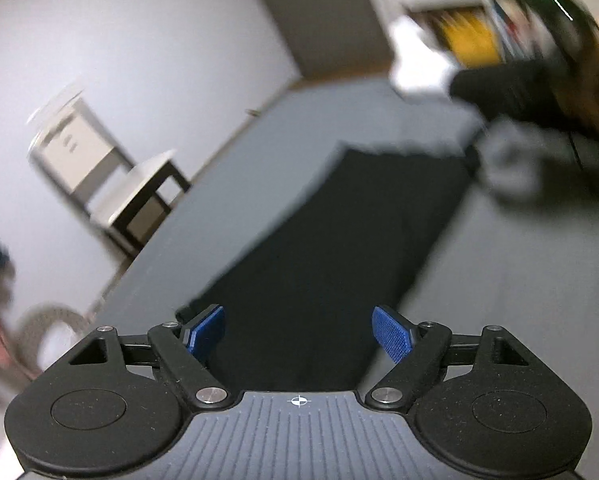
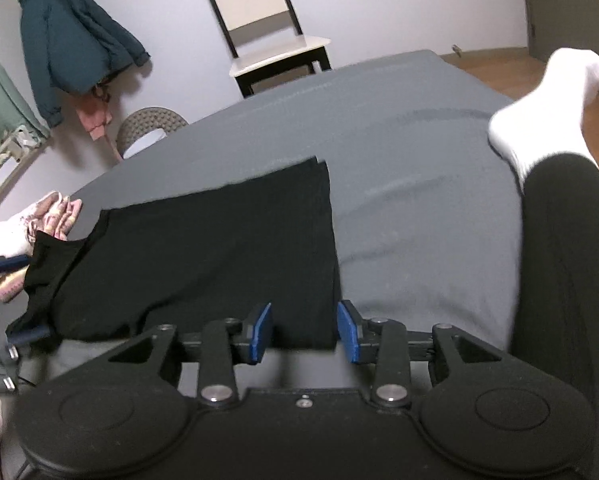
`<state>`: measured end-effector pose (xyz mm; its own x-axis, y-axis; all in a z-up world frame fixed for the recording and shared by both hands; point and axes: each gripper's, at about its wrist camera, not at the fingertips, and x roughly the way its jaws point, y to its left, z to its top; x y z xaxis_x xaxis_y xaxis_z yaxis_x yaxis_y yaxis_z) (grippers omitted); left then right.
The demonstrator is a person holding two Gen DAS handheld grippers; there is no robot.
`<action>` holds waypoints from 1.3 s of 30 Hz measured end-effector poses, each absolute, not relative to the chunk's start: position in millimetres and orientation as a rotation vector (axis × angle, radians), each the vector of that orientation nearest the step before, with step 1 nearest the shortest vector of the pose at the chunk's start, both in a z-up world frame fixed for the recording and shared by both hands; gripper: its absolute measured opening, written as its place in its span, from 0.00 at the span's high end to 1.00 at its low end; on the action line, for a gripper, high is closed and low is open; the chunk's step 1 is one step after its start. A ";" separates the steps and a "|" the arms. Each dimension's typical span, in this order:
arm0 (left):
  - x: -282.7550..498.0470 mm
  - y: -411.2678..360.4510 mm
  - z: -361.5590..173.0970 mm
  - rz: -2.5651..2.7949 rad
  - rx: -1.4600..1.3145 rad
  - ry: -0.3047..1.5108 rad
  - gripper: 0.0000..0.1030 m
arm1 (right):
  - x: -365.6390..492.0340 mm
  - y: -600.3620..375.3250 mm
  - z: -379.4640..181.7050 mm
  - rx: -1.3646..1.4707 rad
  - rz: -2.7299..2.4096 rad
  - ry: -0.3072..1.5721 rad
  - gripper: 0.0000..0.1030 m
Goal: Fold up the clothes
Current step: 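Open the left tool and release the shirt hem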
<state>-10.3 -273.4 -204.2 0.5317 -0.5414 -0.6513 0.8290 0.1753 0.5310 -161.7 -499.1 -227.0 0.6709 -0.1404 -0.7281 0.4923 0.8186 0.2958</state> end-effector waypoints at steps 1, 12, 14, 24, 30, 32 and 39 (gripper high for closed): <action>-17.8 -270.9 -211.3 -0.991 1.046 0.332 0.21 | -159.6 -495.6 -230.6 0.487 -0.382 0.780 0.66; -4.3 -263.2 -240.0 -0.893 1.166 0.373 0.21 | -149.1 -484.5 -250.7 0.342 -0.426 0.860 0.78; 1.9 -260.4 -243.6 -0.877 1.132 0.415 0.21 | -146.0 -480.3 -251.5 0.299 -0.405 0.863 0.83; 23.7 -243.7 -249.9 -0.832 0.961 0.574 0.21 | -147.1 -472.8 -242.0 0.139 -0.455 0.819 0.95; 21.6 -241.4 -249.9 -0.831 0.964 0.586 0.21 | -144.0 -477.9 -254.1 0.179 -0.474 0.900 0.85; 21.4 -240.5 -248.2 -0.832 0.963 0.588 0.21 | -150.7 -487.6 -250.7 0.278 -0.482 0.888 0.66; 26.1 -227.9 -228.8 -0.819 0.912 0.591 0.21 | -181.2 -519.1 -234.8 0.727 -0.397 0.692 0.50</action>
<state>26.1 -227.9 -228.8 0.5639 -0.3585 -0.7440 0.8192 0.3572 0.4488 -181.2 -519.1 -234.8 0.7111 -0.0963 -0.6965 0.5526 0.6890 0.4689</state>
